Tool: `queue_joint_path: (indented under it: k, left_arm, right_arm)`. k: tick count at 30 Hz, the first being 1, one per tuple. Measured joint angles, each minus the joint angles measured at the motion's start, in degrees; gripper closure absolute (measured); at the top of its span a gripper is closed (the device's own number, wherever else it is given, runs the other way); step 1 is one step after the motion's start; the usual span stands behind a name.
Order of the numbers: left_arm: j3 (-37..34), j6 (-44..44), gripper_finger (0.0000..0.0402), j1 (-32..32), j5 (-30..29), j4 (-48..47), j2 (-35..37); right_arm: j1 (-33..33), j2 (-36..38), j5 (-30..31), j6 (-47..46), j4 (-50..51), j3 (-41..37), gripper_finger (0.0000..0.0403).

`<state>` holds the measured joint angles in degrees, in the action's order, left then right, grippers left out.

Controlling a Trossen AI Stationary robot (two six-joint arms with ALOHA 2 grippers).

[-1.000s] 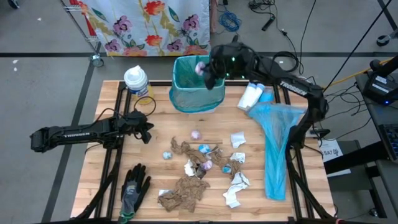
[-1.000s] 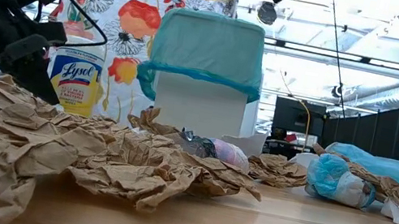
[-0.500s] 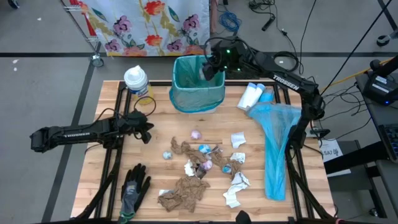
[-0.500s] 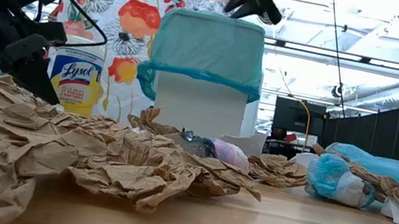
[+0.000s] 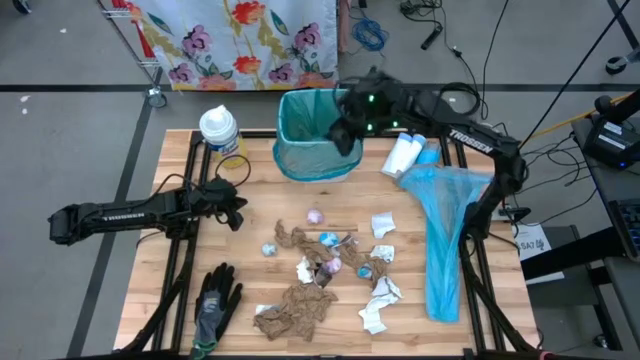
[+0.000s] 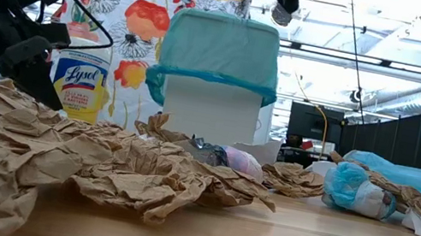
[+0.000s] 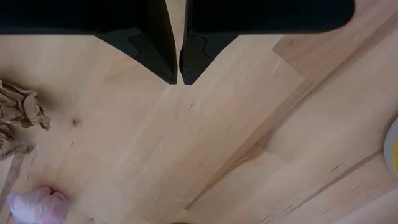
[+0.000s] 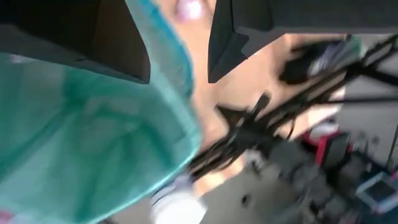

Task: Place trash/remove bag and relplace
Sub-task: Put the pink bag into the white trash bin

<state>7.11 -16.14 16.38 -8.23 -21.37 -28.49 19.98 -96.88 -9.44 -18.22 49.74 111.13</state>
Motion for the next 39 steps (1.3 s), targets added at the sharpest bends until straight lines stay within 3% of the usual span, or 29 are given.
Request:
queue_joint_path:
  k: [8, 14, 25, 39]
  left_arm:
    - [0.0, 0.02, 0.0375, -0.02, 0.02, 0.02, 0.0]
    - [0.0, 0.01, 0.0375, 0.0, 0.0, 0.02, 0.02]
    - [0.0, 0.02, 0.0375, 0.0, 0.02, 0.02, 0.0]
    - [0.0, 0.02, 0.0375, 0.0, 0.02, 0.01, 0.0]
  right_arm:
    - [-11.6, -0.84, 0.62, 6.7, 0.74, 0.04, 0.0252]
    - [-16.57, -5.91, 6.07, 6.96, 3.89, 0.02, 0.0252]
    - [-17.11, -21.92, 6.42, 3.38, 9.22, -0.02, 0.0252]
    - [-15.29, -35.83, 7.83, 2.71, 2.35, -0.01, 0.0252]
